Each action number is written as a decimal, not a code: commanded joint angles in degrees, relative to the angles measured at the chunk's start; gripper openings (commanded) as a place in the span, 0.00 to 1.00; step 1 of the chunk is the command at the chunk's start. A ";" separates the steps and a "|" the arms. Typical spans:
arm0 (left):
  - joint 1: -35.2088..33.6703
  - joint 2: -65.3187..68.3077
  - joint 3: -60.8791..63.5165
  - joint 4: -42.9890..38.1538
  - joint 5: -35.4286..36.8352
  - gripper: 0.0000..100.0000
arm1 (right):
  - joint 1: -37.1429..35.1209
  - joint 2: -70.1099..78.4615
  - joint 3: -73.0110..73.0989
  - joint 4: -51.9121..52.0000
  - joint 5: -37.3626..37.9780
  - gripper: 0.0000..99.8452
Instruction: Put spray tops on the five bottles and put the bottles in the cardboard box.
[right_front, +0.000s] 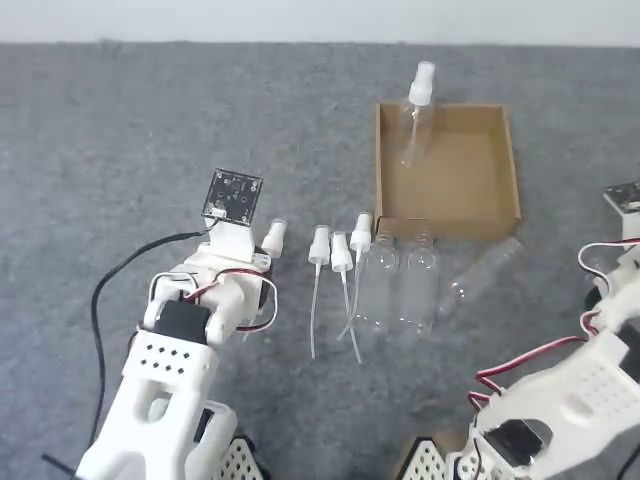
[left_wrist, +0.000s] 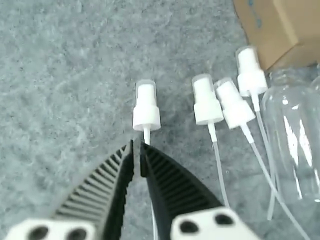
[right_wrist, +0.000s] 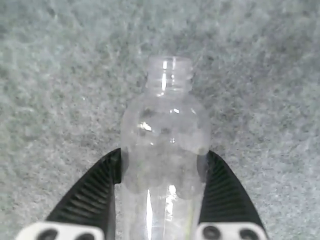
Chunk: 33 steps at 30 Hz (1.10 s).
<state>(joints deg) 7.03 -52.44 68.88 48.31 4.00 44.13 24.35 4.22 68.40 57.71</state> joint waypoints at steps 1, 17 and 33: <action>-0.18 -2.11 -0.84 -1.23 -0.53 0.01 | 0.92 4.53 2.02 2.15 -0.44 0.06; -2.29 -1.76 -3.82 1.76 -0.53 0.01 | 0.75 -3.38 1.76 6.90 -0.79 0.06; -1.93 -1.67 -3.74 2.11 -0.53 0.01 | 0.40 -11.21 2.02 12.09 -1.85 0.20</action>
<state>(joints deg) 5.01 -52.44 68.79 49.89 4.00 44.57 18.20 6.68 80.00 57.36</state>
